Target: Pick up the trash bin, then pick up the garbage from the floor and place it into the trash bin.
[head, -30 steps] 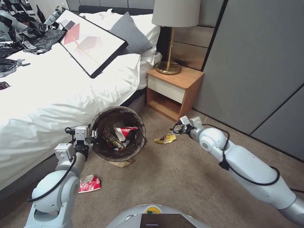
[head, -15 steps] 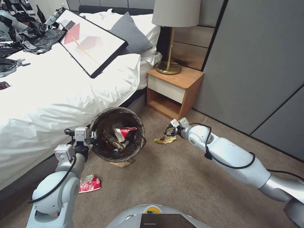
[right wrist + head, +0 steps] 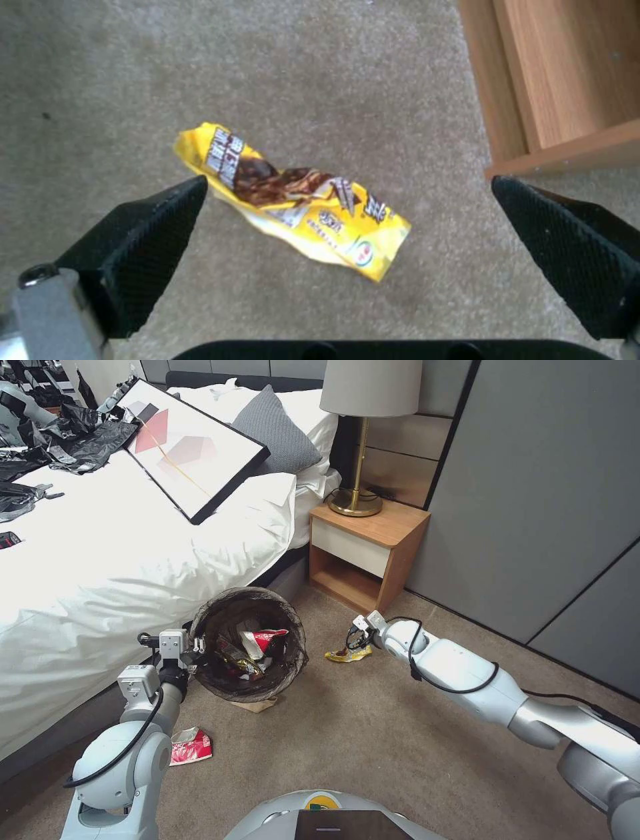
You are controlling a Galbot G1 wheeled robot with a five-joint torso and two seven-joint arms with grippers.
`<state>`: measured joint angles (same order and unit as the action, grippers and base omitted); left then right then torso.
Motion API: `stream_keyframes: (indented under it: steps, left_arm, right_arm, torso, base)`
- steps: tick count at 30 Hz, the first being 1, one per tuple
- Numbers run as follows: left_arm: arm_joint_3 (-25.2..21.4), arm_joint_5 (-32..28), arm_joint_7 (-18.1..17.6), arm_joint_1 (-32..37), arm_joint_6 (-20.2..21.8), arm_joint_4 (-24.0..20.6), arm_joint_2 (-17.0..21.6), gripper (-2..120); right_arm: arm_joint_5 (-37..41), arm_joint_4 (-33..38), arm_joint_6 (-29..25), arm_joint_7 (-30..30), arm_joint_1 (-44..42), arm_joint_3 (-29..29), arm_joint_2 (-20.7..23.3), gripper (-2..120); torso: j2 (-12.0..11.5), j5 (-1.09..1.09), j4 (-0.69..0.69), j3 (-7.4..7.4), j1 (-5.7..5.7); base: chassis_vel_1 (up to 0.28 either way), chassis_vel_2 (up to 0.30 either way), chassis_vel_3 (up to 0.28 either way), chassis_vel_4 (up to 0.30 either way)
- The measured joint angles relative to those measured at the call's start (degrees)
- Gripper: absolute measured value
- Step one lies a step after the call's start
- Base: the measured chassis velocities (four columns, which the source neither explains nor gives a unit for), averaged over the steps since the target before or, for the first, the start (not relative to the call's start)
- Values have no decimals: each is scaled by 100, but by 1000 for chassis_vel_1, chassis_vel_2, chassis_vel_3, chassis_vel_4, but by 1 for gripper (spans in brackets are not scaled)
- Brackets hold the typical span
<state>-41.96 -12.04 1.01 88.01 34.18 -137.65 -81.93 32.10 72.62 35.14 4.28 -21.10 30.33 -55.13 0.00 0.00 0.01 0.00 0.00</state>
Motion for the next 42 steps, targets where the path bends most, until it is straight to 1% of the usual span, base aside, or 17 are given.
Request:
stream_keyframes:
  steps: [2, 4, 5, 7, 9, 12, 16, 25, 27, 31, 34, 42]
  left_arm:
    - [-3, -1, 5, -3, 0, 0, 2, 0]
    - [-10, -3, 11, -10, 0, 0, -1, 0]
    - [-10, -3, 11, -10, 0, 0, -1, 0]
    - [-12, -6, 15, -3, 0, 0, -12, 0]
    - [-13, -6, 16, -1, 0, 0, -14, 0]
    - [-35, -20, 22, -2, -1, 2, -12, 0]
    - [-40, -25, 23, -22, -4, 23, -5, 0]
    - [-16, -23, 28, -54, -20, 55, -26, 0]
    - [-35, -24, 33, -47, -25, 56, -23, 0]
    - [-39, -24, 34, -46, -35, 62, -25, 0]
    - [-27, -24, 36, -43, -41, 76, -28, 0]
    - [-14, -22, 37, -59, -45, 104, -28, 0]
  right_arm:
    - [-29, -120, -14, 32, 64, 54, -53, 100]
    - [-163, -418, -86, 164, 199, 147, -186, 100]
    - [-163, -418, -86, 164, 199, 147, -186, 100]
    - [-333, -692, -204, 287, 276, 227, -270, 100]
    - [-367, -757, -233, 307, 288, 243, -293, 100]
    - [-457, -1067, -353, 388, 309, 274, -414, 100]
    - [-465, -1101, -368, 394, 306, 282, -484, 100]
    - [-459, -1074, -345, 347, 271, 396, -821, 100]
    - [-471, -1207, -348, 355, 343, 478, -1019, 100]
    - [-478, -1331, -364, 381, 431, 535, -1148, 100]
    - [-506, -1549, -417, 427, 499, 586, -1298, 100]
    - [-541, -1693, -487, 451, 479, 609, -1386, 100]
  torso:
    - [0, 0, 0, 0, 0]
    - [0, 0, 0, 0, 0]
    - [0, 0, 0, 0, 0]
    - [0, -1, -1, 0, 0]
    - [0, -1, 0, 0, 0]
    - [0, 0, -1, 0, 0]
    - [0, -1, -2, 0, 0]
    - [0, -1, -1, 0, 0]
    - [0, 0, 0, 0, 0]
    - [0, -1, 1, 0, 0]
    - [0, -1, 0, 0, 0]
    - [0, -1, -1, 0, 0]
  base:
    - [0, 0, 0, 0]
    - [0, 0, 0, 0]
    - [0, 0, 0, 0]
    - [0, 0, 0, 0]
    - [0, 0, 0, 0]
    - [0, 0, 0, 0]
    - [0, 0, 0, 0]
    - [0, 0, 0, 0]
    - [0, 0, 0, 0]
    - [0, 0, 0, 0]
    - [0, 0, 0, 0]
    - [0, 0, 0, 0]
